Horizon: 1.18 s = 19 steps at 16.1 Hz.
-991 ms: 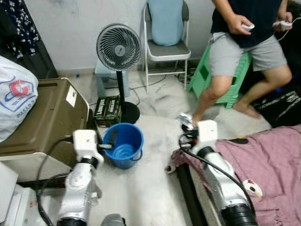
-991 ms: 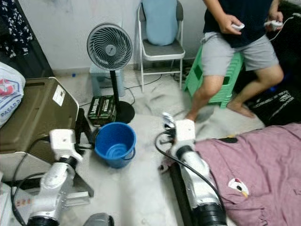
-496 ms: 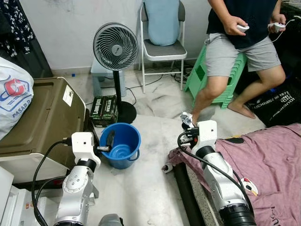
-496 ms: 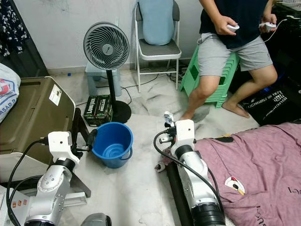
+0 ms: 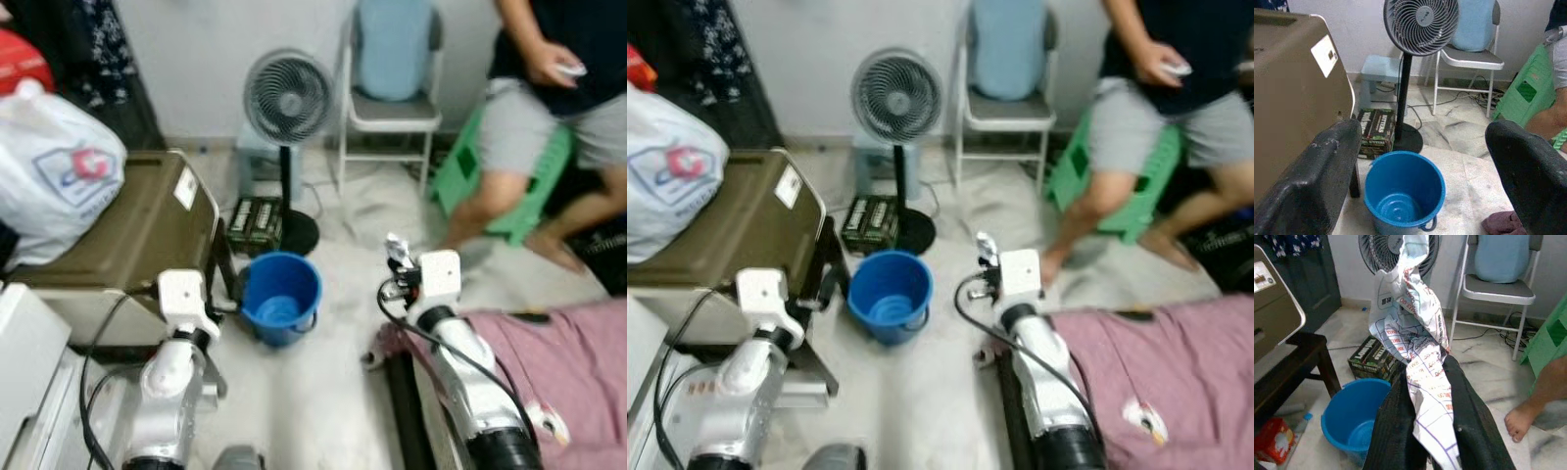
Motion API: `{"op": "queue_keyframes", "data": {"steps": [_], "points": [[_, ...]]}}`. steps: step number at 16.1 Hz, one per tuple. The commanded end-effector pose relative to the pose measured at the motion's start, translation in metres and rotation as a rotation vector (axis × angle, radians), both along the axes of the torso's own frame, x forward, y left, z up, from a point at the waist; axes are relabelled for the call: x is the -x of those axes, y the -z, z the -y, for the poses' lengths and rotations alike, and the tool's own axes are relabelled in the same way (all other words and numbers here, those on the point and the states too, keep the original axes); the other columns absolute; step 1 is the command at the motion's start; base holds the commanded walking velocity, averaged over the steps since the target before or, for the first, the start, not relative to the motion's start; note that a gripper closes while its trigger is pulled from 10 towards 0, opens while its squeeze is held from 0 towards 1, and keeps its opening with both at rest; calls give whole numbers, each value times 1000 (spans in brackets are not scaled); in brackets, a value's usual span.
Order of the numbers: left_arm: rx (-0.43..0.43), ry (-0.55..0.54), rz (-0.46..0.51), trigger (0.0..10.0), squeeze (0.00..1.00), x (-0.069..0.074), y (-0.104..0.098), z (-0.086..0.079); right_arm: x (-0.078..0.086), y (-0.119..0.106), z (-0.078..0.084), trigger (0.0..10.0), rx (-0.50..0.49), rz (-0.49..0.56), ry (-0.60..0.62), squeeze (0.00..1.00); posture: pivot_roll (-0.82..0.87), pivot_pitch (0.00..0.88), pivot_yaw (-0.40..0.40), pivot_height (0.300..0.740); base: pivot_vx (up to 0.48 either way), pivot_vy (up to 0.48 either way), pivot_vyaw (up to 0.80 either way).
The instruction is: Clean up the room
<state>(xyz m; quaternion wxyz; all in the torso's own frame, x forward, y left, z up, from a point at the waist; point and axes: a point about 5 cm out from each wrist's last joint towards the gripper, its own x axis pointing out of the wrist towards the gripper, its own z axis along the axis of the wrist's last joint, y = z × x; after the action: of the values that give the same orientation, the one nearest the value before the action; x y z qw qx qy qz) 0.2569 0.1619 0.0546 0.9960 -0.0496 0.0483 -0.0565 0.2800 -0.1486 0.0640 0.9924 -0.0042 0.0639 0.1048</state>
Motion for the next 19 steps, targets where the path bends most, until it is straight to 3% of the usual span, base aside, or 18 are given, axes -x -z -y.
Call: {"op": "queue_keyframes", "data": {"steps": [1,9,12,15,19], "points": [[-7,1,6,10000,0,-1,-2,-4,-3,-4,-1,10000,-8,19,8,0,7,0,-51,740,285,0,0],[-2,16,11,10000,0,-1,-2,-2,-3,-6,-2,10000,-7,25,-9,0,5,0,-52,740,358,0,0],[-4,14,11,10000,0,-1,-2,-3,-3,-5,-4,10000,-6,25,-13,0,6,0,-52,740,370,0,800],[-3,3,8,10000,0,-2,-2,-3,-4,-7,-3,10000,-2,32,-19,0,6,0,-55,740,340,0,0],[-12,-13,1,10000,0,-3,-1,-4,-4,-7,-6,10000,-5,34,-26,0,6,0,-53,740,0,0,741]]}}
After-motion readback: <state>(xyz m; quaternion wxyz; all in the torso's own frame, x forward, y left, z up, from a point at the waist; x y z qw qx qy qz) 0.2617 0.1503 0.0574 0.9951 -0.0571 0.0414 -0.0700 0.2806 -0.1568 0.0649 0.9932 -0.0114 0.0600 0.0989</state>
